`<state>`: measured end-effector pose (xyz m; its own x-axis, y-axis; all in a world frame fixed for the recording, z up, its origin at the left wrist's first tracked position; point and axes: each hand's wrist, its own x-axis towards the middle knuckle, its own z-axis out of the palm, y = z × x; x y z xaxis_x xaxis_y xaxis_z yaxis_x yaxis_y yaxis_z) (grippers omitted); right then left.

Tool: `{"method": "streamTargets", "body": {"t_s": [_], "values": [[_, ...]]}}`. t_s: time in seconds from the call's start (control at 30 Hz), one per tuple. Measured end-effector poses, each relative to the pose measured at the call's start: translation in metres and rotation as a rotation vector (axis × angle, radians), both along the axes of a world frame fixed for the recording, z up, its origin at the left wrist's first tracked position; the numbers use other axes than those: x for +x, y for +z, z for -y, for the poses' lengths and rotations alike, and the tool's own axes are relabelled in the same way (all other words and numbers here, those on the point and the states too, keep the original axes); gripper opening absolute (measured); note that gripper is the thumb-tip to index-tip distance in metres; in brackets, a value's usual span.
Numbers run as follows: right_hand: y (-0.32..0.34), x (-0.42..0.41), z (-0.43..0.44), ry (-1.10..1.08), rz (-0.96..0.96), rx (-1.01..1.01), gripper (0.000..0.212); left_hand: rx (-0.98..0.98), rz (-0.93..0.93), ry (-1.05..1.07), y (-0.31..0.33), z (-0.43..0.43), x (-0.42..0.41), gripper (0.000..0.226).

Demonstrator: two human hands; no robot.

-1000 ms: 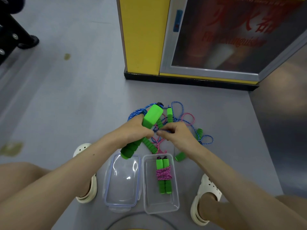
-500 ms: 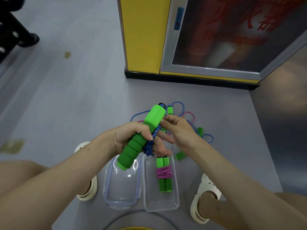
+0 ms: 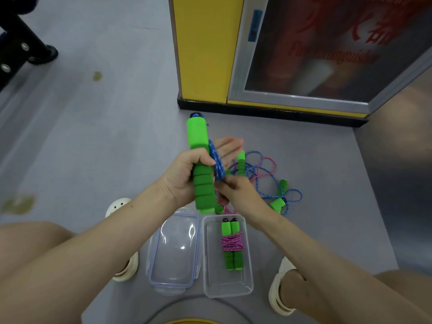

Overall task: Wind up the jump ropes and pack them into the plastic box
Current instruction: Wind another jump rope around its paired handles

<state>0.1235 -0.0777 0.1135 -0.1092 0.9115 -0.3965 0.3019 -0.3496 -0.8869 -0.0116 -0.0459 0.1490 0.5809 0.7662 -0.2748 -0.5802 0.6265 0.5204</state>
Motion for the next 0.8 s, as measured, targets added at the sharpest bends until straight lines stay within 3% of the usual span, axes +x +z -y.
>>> {"method": "streamTargets", "body": {"t_s": [0.1,0.17,0.3,0.43,0.5,0.6,0.7,0.8], "values": [[-0.003,0.002,0.004,0.160,0.012,0.064,0.021,-0.042,-0.252,0.235,0.000,-0.005,-0.003,0.072],[0.000,0.000,0.003,0.194,0.059,0.064,0.020,-0.022,-0.408,0.237,0.001,-0.005,-0.004,0.053],[0.001,0.015,-0.002,0.161,0.136,0.133,0.021,0.307,-1.043,-0.039,0.007,-0.002,-0.008,0.023],[0.009,0.021,-0.012,0.057,0.034,0.157,0.010,0.352,-1.263,-0.285,0.000,0.004,-0.013,0.025],[0.008,0.022,-0.015,-0.003,-0.040,0.155,0.016,0.282,-1.224,-0.364,-0.002,0.007,-0.018,0.021],[0.009,0.022,-0.017,-0.086,-0.088,0.154,0.018,0.111,-0.845,-0.404,-0.004,0.010,-0.022,0.042],[0.011,0.020,-0.017,-0.112,-0.157,0.144,0.018,0.107,-0.505,-0.532,-0.008,0.014,-0.023,0.062],[0.010,0.016,-0.013,-0.102,-0.258,0.115,0.014,0.123,-0.320,-0.569,-0.007,0.015,-0.020,0.056]]}}
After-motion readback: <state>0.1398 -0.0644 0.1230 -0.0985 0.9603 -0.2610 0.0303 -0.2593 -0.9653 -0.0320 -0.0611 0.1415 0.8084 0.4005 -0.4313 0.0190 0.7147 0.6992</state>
